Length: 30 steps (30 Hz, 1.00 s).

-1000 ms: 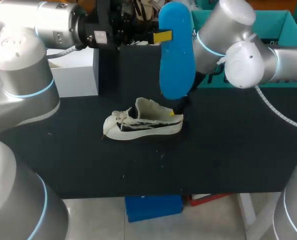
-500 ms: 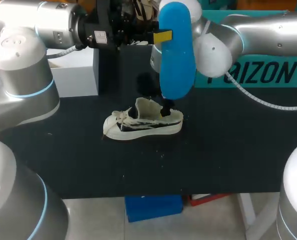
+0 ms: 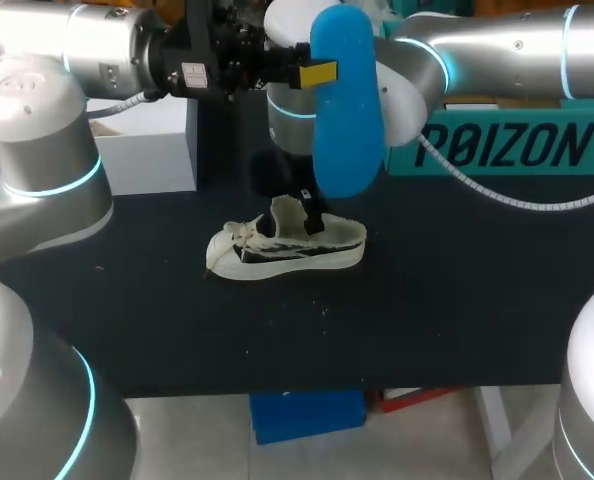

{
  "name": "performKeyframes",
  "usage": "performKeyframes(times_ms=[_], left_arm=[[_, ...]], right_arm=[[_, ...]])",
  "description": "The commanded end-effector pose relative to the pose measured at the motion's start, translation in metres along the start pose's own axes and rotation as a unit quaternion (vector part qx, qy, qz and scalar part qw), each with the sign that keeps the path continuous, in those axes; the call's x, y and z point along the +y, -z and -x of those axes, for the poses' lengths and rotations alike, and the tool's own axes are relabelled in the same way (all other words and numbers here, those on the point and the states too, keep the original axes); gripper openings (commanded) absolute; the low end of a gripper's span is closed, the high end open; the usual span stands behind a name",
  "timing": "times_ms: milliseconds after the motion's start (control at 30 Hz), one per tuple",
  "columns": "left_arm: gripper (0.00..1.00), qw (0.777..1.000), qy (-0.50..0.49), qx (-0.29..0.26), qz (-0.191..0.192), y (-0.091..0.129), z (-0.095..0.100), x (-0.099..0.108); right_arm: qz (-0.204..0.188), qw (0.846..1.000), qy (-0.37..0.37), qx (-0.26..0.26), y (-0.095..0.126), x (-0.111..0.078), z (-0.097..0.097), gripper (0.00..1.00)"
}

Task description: Take the shoe out of the shoebox, open the shoe tongue, remove and reinsert the insole, then place the shoe into the shoebox

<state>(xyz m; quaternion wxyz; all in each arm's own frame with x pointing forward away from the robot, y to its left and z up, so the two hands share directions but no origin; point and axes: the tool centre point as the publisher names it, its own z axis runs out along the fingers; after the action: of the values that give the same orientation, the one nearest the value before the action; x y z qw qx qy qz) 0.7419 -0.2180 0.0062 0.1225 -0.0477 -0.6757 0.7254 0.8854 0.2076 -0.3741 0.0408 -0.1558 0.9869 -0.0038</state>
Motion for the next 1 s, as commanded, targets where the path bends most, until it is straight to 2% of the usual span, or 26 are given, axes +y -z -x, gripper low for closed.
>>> performKeyframes(times_ms=[33,233,400,467,867,900,933,967,1000], left_arm=[[0.0,1.0,-0.001,-0.001,-0.001,-0.008,0.001,0.0],[0.0,1.0,-0.001,-0.001,-0.001,-0.008,0.001,0.0],[0.0,1.0,-0.001,-0.001,-0.001,-0.008,0.001,0.0],[0.0,1.0,-0.001,-0.001,-0.001,-0.008,0.001,0.0],[0.0,1.0,-0.001,-0.001,-0.001,-0.008,0.001,0.0],[0.0,1.0,-0.001,-0.001,-0.001,-0.008,0.001,0.0],[0.0,1.0,-0.001,-0.001,-0.001,-0.008,0.001,0.0],[0.0,1.0,-0.001,-0.001,-0.001,-0.008,0.001,0.0],[0.0,1.0,-0.001,-0.001,-0.001,-0.008,0.001,0.0]], right_arm=[[-0.098,0.995,-0.004,0.008,-0.005,0.008,0.006,0.9],[-0.008,0.999,-0.045,0.021,-0.011,-0.009,0.008,0.91],[-0.002,0.998,-0.055,0.022,-0.012,-0.019,0.009,0.9],[-0.003,0.998,-0.054,0.022,-0.013,-0.019,0.01,0.94],[-0.007,0.999,-0.034,0.029,-0.018,-0.006,0.015,0.9],[-0.007,0.999,-0.033,0.029,-0.019,-0.005,0.015,0.83],[-0.007,0.999,-0.032,0.03,-0.02,-0.005,0.016,0.51],[-0.01,0.999,-0.031,0.032,-0.021,-0.005,0.016,0.3],[-0.012,0.999,-0.031,0.033,-0.023,-0.005,0.016,0.0]])
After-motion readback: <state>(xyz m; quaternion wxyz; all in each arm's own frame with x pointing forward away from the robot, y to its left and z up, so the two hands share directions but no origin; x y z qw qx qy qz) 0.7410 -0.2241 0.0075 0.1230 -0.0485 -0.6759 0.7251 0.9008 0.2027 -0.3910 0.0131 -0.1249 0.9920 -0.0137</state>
